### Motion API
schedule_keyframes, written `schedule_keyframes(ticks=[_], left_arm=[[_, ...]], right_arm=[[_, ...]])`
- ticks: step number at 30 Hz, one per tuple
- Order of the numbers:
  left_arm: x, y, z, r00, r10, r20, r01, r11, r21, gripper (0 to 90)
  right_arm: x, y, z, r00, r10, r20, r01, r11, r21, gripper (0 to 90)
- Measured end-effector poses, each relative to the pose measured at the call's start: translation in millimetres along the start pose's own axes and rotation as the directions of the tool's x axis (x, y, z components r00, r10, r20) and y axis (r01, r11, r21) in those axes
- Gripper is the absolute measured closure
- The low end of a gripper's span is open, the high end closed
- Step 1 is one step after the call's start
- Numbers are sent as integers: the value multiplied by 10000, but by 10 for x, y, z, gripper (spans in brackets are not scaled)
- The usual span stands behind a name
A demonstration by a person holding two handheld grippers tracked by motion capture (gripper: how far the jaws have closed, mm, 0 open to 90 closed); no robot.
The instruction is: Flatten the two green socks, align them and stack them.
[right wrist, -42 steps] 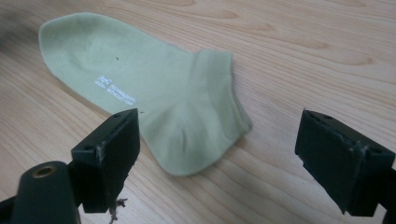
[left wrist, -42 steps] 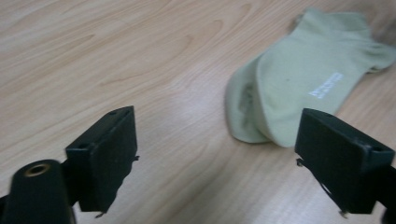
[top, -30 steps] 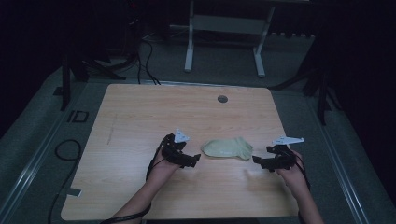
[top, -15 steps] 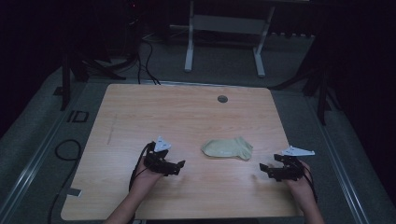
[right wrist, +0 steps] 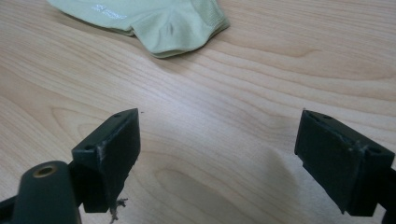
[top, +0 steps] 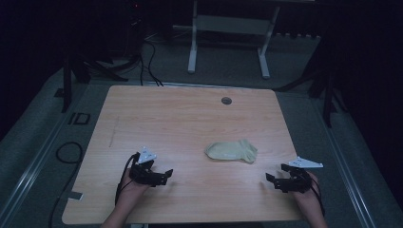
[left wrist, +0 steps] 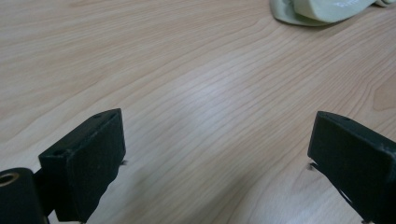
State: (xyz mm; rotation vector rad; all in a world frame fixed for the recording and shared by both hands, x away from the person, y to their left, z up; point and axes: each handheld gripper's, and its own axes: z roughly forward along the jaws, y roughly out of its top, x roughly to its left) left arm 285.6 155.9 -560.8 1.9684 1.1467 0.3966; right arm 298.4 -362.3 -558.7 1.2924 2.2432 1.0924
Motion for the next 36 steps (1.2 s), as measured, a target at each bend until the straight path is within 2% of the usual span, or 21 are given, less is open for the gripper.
schedule_keyframes(ticks=[3,9,18,24,28,32,36], left_arm=[[25,-64,-53,9999,-83,-96,82,9999,-69,40],[52,-183,-164,9992,89,-380,-93,9999,-92,39],[63,-325,-319,9992,-263,-309,256,9994,-229,40],[100,-420,-417,9979,-439,-479,422,9985,-354,39],[122,-444,-443,9966,-671,-482,649,9968,-467,40],[119,-444,-447,9956,-762,-552,730,9956,-580,40],[128,-462,-429,9950,-858,-509,831,9951,-539,40]], right_arm=[[23,-29,1,10000,-23,60,23,10000,16,141],[18,-62,-65,9999,117,110,-115,9996,-241,141],[-2,-117,-129,9989,316,356,-302,9987,-410,141],[-23,-147,-139,9976,470,503,-446,9979,-473,140],[-25,-163,-127,9960,327,828,-288,9984,-486,140],[-43,-177,-140,9936,542,987,-468,9960,-762,141],[-54,-191,-132,9919,647,1096,-566,9955,-760,141]])
